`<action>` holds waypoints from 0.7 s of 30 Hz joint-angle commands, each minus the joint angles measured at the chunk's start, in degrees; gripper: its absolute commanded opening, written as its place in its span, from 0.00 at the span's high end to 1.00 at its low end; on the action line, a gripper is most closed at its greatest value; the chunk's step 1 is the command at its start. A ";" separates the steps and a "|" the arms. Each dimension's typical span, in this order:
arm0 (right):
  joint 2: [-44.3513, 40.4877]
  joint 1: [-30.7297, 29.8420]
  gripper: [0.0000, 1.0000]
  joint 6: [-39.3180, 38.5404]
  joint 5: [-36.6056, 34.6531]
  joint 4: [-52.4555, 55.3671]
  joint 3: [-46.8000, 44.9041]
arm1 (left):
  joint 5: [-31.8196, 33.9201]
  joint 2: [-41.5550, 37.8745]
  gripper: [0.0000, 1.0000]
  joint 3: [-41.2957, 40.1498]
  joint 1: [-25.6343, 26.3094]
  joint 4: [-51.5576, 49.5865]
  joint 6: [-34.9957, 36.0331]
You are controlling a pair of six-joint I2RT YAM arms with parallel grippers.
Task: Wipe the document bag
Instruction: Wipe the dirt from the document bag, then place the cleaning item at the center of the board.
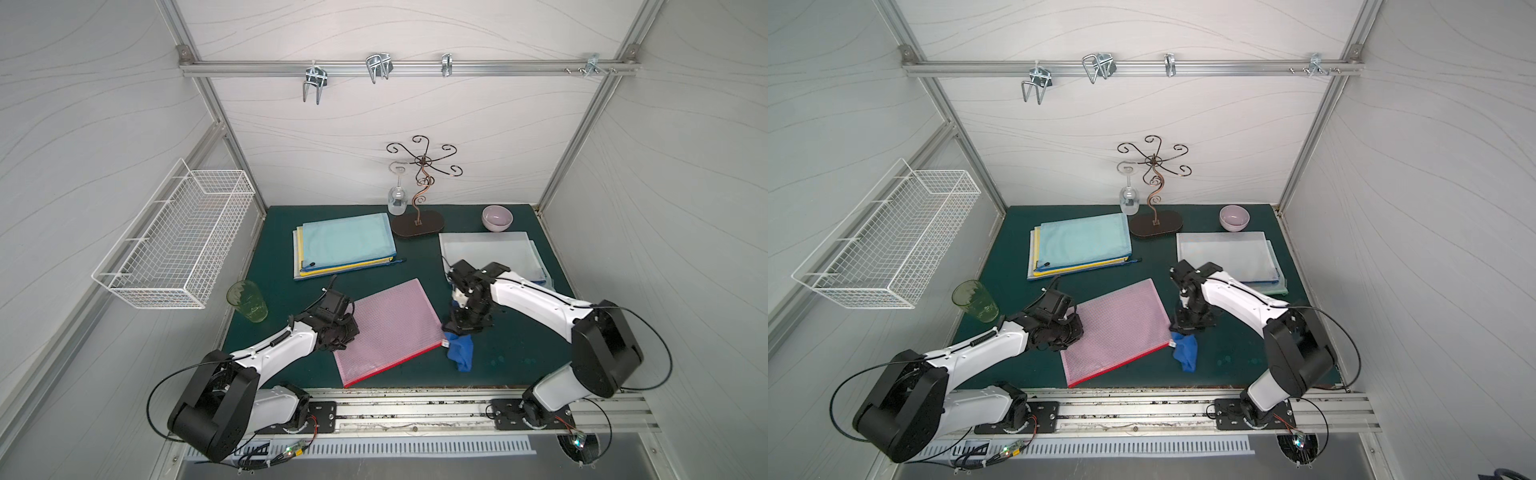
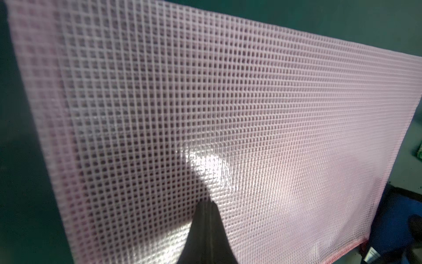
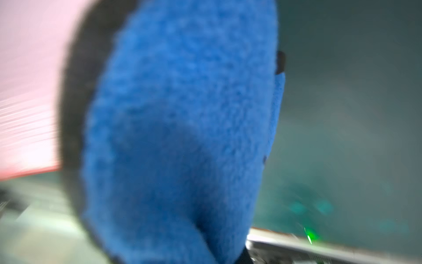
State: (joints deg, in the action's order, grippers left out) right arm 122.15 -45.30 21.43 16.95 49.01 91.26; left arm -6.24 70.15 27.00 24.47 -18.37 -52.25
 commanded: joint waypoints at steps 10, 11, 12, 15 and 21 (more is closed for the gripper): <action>-31.90 6.79 1.00 1.09 -23.53 15.51 -20.62 | 0.36 2.46 1.00 -0.23 -0.21 -0.97 0.74; -32.38 3.96 1.00 -0.23 -19.97 14.56 -18.39 | 0.27 2.36 1.00 -0.11 -0.21 -1.13 0.98; -31.50 2.15 1.00 -1.12 -15.64 14.27 -16.35 | 0.38 2.17 1.00 -0.03 -0.21 -1.25 1.14; -25.93 0.33 1.00 -0.02 -8.62 16.99 -12.70 | 0.62 1.90 1.00 0.39 -0.27 -2.15 1.59; -37.99 10.49 1.00 8.27 -10.79 11.79 -33.66 | 1.54 -0.13 1.00 0.74 -0.38 -3.54 2.43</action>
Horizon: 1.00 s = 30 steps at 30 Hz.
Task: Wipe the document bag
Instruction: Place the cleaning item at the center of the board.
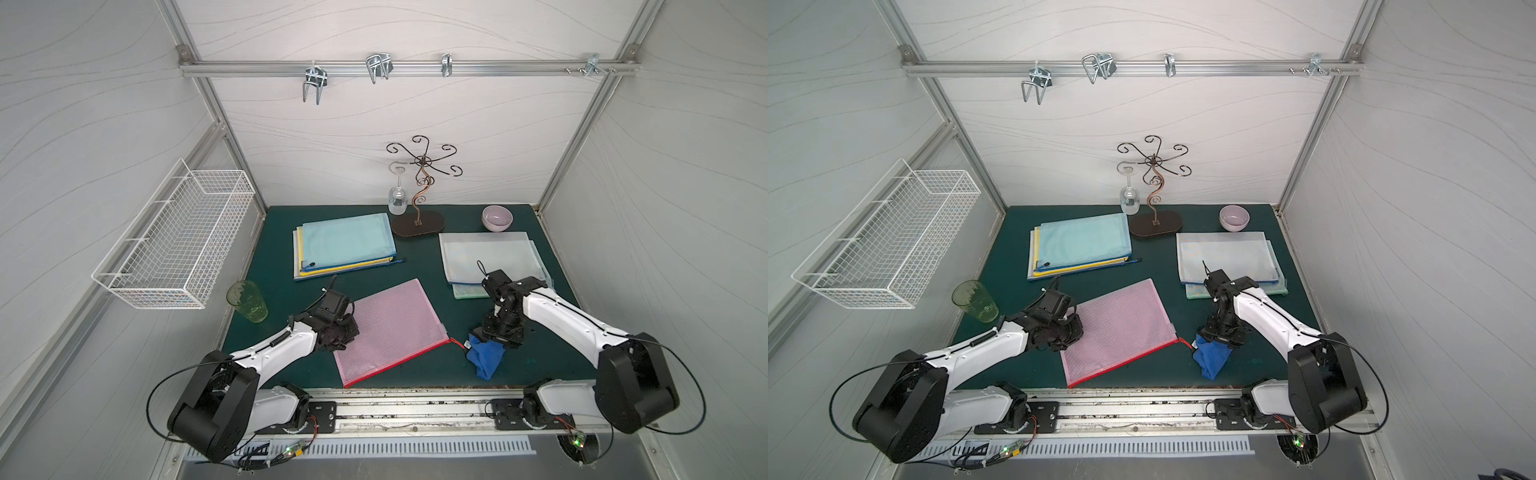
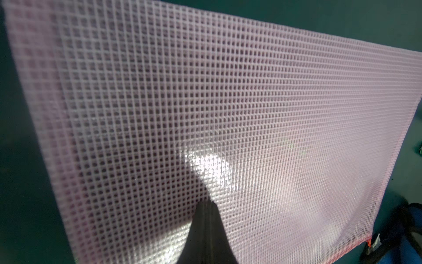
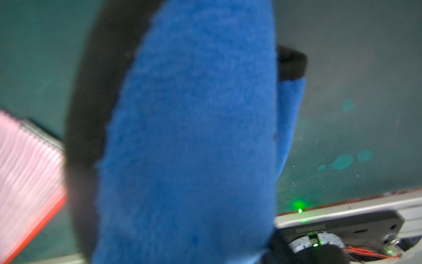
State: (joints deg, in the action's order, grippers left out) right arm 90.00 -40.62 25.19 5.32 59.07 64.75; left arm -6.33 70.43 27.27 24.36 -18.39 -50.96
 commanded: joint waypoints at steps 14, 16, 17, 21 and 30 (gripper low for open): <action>-16.04 17.84 0.39 14.89 -6.75 -0.58 -19.25 | 0.01 -0.01 1.00 0.76 -0.46 -2.26 2.76; -19.91 19.15 0.01 15.25 -7.79 0.46 -18.81 | -0.09 -0.49 1.00 0.79 -0.51 -2.42 3.10; -22.25 19.53 0.01 15.17 -8.79 1.53 -17.44 | -0.11 -1.00 1.00 0.70 -0.53 -2.24 3.18; -29.67 19.55 0.01 14.09 -12.60 3.82 -11.15 | 0.27 -2.41 1.00 0.94 -0.54 -2.57 3.58; -31.51 16.92 0.01 13.09 -10.37 3.42 -9.84 | -0.71 -4.10 1.00 1.11 -0.54 -3.09 3.73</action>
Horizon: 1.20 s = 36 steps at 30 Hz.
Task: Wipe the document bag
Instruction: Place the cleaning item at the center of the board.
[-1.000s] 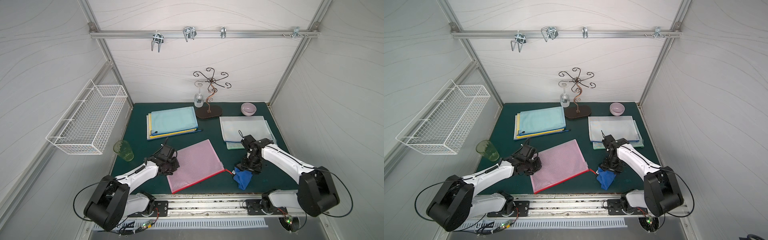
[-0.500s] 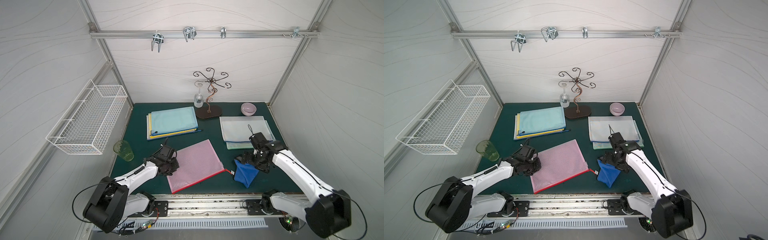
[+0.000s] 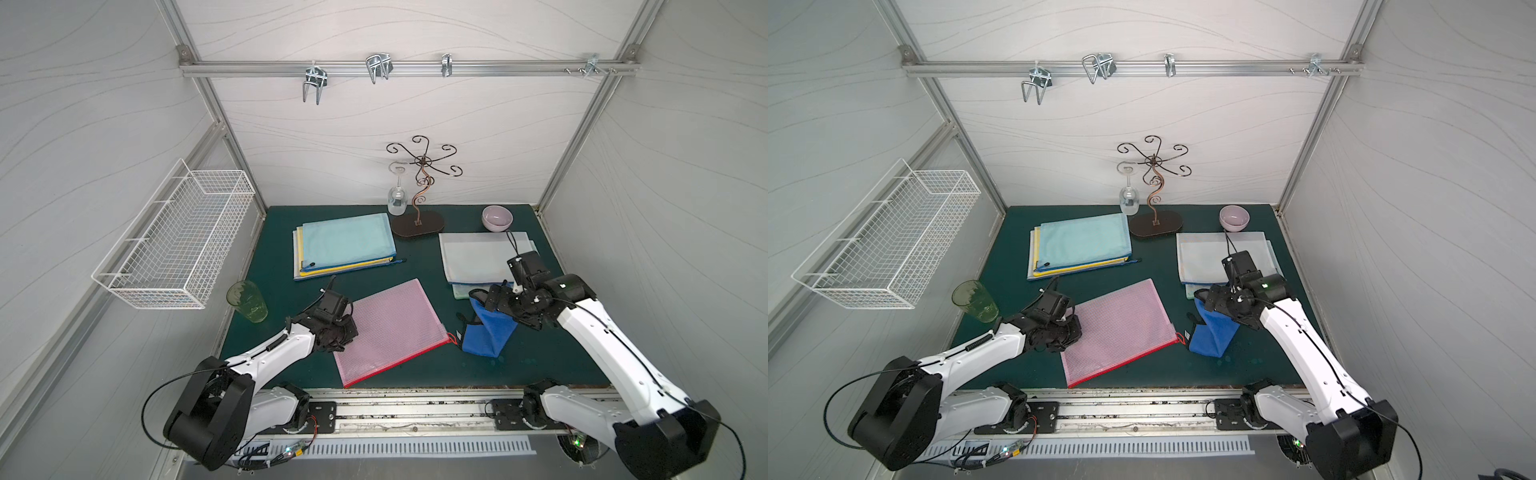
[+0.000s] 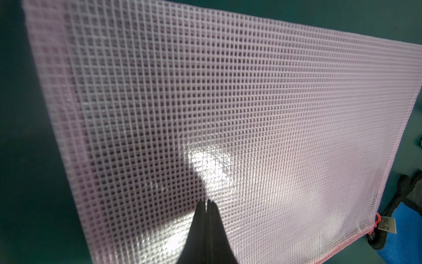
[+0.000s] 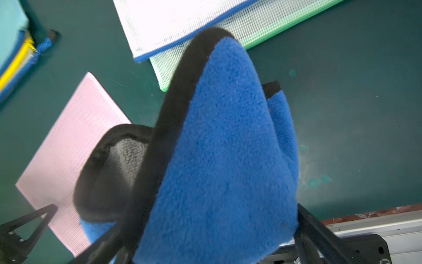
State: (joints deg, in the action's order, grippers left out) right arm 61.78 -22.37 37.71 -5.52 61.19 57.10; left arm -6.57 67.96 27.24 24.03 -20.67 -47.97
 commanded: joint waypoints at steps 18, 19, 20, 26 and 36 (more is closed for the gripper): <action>20.99 -1.03 0.01 1.72 17.20 -15.22 -6.04 | -13.64 2.14 0.91 16.34 18.70 17.84 9.49; 21.62 -0.75 0.01 2.13 17.65 -15.84 -6.04 | -13.77 4.25 0.91 17.61 20.39 18.90 10.36; 21.72 -0.58 0.01 2.39 17.65 -16.13 -5.95 | -14.18 5.96 0.91 18.40 21.37 20.20 10.80; 18.41 2.41 0.01 2.91 18.40 -14.49 -5.85 | -19.33 16.84 0.88 20.56 25.45 33.17 10.23; 14.84 4.75 0.01 3.61 19.69 -13.00 -8.92 | -22.69 35.46 0.80 31.09 32.97 44.31 7.18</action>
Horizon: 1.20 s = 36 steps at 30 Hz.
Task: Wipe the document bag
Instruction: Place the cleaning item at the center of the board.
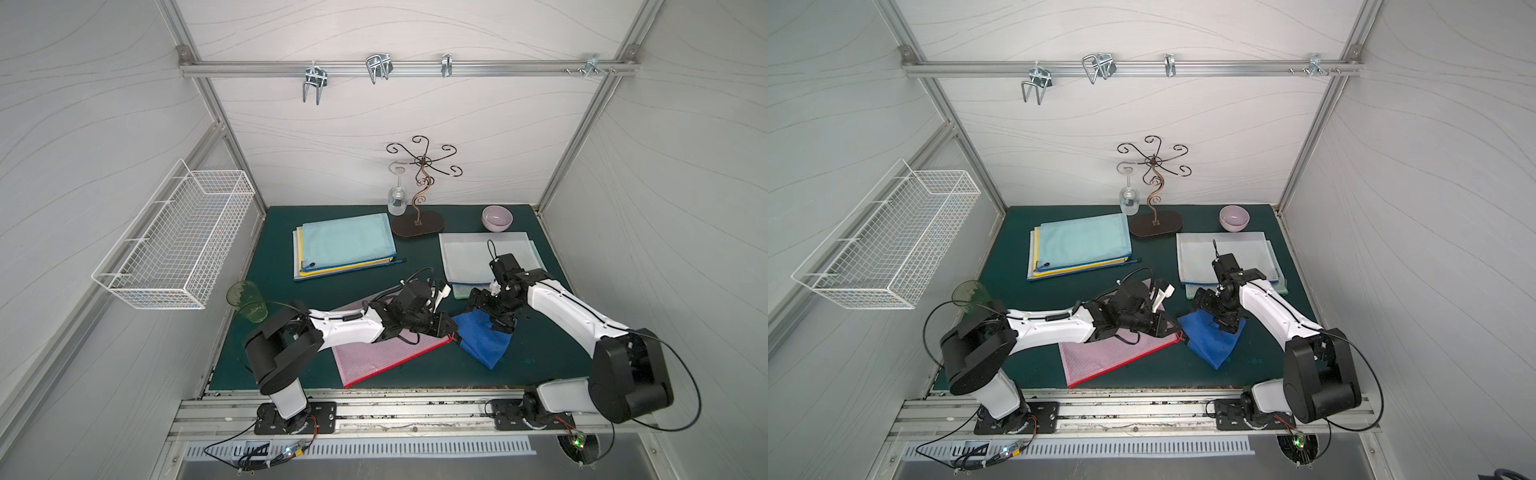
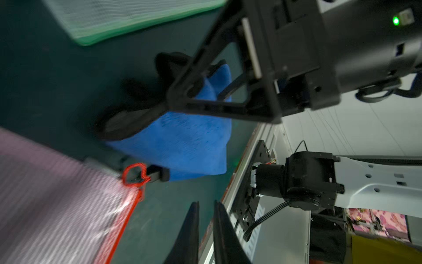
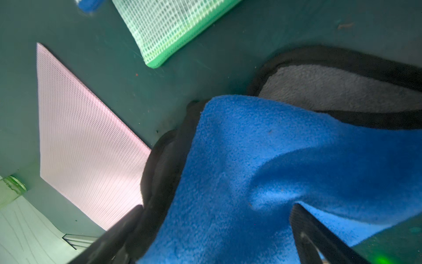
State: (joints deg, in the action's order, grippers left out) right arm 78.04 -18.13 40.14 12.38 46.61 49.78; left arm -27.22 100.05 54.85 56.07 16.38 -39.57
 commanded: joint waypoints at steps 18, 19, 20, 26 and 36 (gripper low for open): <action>-15.99 3.89 0.01 1.18 -2.23 15.53 7.38 | 6.21 15.22 0.82 10.01 1.80 -6.66 -4.45; -16.14 3.89 0.01 1.04 -2.35 15.54 7.68 | 5.95 14.56 0.81 10.43 1.67 -7.69 -3.66; -16.34 3.87 0.01 0.84 -2.19 14.60 7.72 | 5.70 13.59 0.80 10.48 1.65 -7.79 -3.00; -12.99 3.15 0.12 -1.67 1.95 8.96 8.96 | 8.19 2.29 0.69 6.69 0.47 -11.72 0.76; 3.57 -10.66 0.42 -6.65 8.60 -1.82 12.20 | 11.55 -6.42 0.67 -6.66 -10.65 -24.68 -5.79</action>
State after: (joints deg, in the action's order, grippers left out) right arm 76.44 -25.71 35.88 16.99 49.98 60.20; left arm -17.21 93.80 53.12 47.37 -3.70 -42.65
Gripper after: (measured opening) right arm 0.590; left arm 0.330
